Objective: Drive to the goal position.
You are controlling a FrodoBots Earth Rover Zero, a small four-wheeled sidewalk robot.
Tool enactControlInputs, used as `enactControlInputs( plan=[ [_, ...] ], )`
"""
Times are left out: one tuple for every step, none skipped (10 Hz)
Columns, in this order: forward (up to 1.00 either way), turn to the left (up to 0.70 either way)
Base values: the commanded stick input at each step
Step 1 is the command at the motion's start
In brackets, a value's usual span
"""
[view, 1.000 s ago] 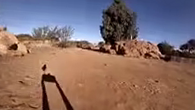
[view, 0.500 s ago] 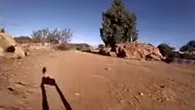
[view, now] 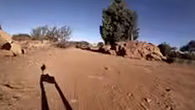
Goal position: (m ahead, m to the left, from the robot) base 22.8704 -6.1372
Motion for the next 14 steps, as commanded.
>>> enactControlInputs(
  plan=[
    [0.5, 0.0],
    [0.5, 0.0],
    [0.5, 0.0],
    [0.5, 0.0],
    [0.5, 0.0],
    [0.5, 0.0],
    [0.5, 0.0],
    [0.5, 0.0],
    [0.5, 0.0],
    [0.5, 0.0],
    [0.5, 0.0],
    [0.5, 0.0],
    [0.5, 0.0],
    [0.5, 0.0]
  ],
)
